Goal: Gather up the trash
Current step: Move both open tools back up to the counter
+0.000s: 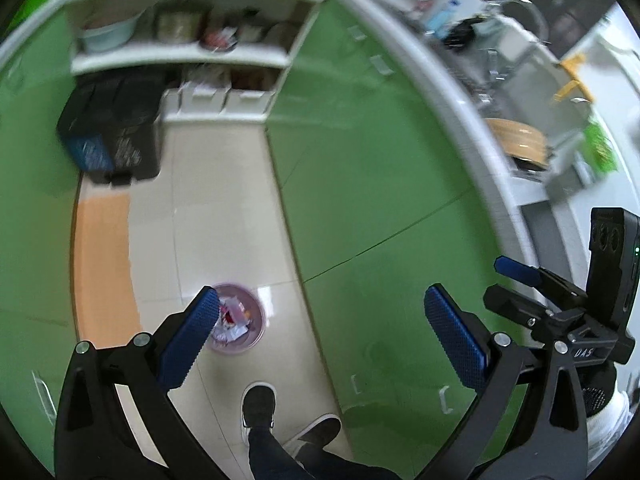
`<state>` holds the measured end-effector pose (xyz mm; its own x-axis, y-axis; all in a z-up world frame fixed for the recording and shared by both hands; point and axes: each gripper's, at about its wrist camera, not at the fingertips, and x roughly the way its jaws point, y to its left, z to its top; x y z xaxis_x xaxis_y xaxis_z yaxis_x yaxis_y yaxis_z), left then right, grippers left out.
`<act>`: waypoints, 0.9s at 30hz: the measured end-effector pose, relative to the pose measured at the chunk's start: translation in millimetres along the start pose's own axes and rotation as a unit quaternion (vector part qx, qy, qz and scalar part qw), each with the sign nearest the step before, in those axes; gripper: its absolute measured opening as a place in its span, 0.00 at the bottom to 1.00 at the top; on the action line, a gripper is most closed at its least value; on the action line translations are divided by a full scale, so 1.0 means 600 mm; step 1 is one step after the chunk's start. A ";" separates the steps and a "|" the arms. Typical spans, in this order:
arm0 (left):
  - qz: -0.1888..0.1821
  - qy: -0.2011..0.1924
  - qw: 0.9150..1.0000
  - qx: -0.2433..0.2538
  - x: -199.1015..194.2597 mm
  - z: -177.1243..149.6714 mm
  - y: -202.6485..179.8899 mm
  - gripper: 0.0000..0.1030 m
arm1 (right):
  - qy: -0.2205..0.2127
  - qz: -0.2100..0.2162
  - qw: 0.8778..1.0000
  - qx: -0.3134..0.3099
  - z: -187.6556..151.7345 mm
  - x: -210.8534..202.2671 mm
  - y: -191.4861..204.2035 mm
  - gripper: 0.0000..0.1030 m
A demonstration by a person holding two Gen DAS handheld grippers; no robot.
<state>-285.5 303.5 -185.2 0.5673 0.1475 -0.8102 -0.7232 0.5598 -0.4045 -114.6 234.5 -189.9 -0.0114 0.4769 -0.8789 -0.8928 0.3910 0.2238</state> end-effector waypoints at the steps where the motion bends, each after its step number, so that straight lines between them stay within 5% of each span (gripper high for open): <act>1: -0.005 -0.006 1.000 0.014 -0.016 0.009 -0.027 0.97 | -0.009 -0.006 1.000 0.005 0.001 -0.031 -0.007 0.94; 12: -0.051 -0.026 0.988 0.142 -0.086 0.060 -0.257 0.97 | -0.099 -0.110 0.986 0.075 -0.048 -0.293 -0.107 0.94; 27: -0.099 -0.011 0.947 0.305 -0.101 0.024 -0.523 0.97 | -0.166 -0.232 0.940 0.189 -0.209 -0.537 -0.213 0.94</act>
<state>-87.1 130.3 -3.3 0.6807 0.0028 -0.7326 -0.2434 0.9440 -0.2226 -53.1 -67.7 11.7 0.5364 0.3818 -0.7527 -0.5435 0.8386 0.0381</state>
